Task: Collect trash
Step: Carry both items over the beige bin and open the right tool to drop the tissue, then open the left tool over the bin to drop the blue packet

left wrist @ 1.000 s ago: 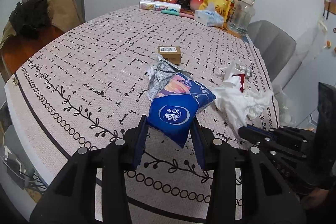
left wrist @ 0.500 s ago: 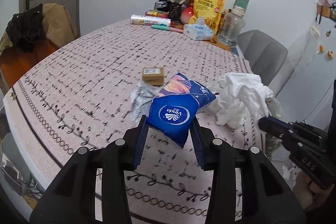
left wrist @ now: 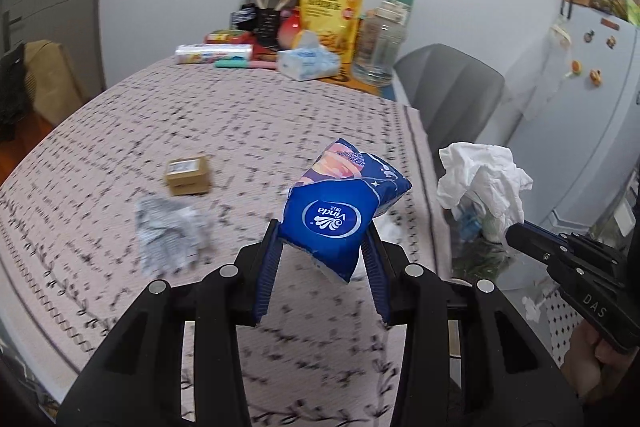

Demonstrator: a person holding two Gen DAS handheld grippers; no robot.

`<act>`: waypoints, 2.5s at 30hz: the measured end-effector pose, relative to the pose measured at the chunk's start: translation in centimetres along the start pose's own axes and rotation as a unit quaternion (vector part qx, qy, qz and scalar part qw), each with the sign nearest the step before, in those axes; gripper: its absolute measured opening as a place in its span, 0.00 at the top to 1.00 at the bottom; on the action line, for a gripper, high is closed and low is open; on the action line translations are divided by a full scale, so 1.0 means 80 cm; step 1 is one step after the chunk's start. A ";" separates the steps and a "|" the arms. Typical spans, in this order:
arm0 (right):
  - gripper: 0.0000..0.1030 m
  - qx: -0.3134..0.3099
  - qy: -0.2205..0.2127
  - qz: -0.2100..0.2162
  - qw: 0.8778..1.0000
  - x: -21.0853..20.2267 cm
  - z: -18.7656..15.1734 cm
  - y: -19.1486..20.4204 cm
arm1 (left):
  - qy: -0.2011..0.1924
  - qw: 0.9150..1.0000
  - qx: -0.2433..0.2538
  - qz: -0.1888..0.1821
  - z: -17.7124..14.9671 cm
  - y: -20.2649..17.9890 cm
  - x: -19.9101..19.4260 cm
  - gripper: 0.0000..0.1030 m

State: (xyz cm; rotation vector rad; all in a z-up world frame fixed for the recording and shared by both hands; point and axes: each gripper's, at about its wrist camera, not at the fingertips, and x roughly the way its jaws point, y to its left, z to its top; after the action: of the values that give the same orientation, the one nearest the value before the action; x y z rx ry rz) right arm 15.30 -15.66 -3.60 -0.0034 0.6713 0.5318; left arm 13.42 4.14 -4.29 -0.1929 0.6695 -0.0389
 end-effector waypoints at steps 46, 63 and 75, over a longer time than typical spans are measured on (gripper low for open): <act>0.93 0.250 0.084 -0.164 0.951 0.027 -0.196 -0.363 | 0.187 0.975 0.085 -0.078 -0.061 -0.285 0.245 0.61; 0.45 0.308 0.076 -0.198 0.928 -0.018 -0.248 -0.424 | 0.261 0.950 0.112 -0.133 -0.112 -0.364 0.293 0.60; 0.34 0.327 0.062 -0.229 0.915 -0.072 -0.257 -0.443 | 0.276 0.935 0.105 -0.195 -0.122 -0.404 0.288 0.08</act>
State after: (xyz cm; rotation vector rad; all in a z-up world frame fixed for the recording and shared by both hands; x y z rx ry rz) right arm 16.04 -52.61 -22.20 0.4304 0.9160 -0.1655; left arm 26.29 -31.48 -19.78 -0.1030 1.1728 -0.5620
